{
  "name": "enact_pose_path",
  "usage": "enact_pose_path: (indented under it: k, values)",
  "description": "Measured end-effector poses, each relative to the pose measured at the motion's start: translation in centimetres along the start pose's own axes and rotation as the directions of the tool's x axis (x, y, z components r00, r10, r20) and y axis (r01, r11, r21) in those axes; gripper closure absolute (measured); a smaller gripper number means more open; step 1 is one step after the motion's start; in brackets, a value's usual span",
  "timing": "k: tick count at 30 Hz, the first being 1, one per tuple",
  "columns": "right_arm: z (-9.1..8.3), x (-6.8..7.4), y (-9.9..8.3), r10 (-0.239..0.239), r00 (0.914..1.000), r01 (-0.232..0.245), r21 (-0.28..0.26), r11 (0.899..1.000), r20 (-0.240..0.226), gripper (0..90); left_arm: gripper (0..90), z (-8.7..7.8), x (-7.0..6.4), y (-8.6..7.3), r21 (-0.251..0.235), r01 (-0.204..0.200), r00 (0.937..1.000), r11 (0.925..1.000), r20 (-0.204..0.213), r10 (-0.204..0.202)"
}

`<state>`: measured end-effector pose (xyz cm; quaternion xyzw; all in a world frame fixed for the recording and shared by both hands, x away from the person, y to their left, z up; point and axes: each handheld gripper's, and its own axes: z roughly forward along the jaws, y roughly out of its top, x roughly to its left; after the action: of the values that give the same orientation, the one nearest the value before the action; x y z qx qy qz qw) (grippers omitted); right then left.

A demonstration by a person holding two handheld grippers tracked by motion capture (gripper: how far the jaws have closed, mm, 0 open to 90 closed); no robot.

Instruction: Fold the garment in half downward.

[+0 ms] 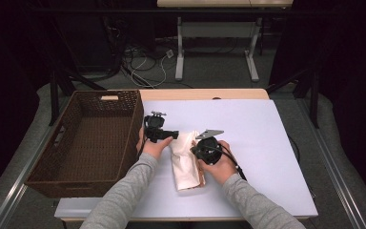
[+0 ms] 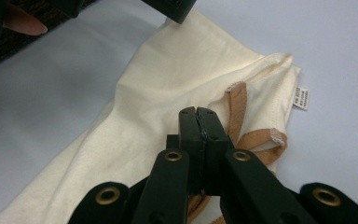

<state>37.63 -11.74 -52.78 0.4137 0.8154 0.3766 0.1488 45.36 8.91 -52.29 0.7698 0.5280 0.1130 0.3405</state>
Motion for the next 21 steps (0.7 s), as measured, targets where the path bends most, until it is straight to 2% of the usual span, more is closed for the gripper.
enact_pose_path:
  k: [6,14,17,21]
  values:
    - [-0.9,-0.9,-0.4,0.020,0.9998,-0.020,-0.023,1.000,0.009,90.0,23.8,0.3,-0.3,-0.1,0.018,-0.016,0.9999,0.9997,-0.001,0.016]
    - [-1.8,-2.2,-1.4,0.060,0.9977,-0.059,-0.030,0.998,0.031,90.0,26.9,0.5,0.0,-0.4,0.022,-0.003,1.0000,0.9998,-0.008,0.003]
    - [-1.9,-2.6,-1.7,0.071,0.9969,-0.070,-0.028,0.997,0.033,90.0,31.3,0.4,-0.1,-0.4,0.023,0.003,1.0000,0.9997,0.006,-0.004]
    - [-2.1,-3.0,-1.9,0.081,0.9961,-0.080,-0.033,0.996,0.035,90.0,31.8,0.2,-0.2,-0.4,0.021,0.006,0.9998,0.9998,0.017,-0.007]
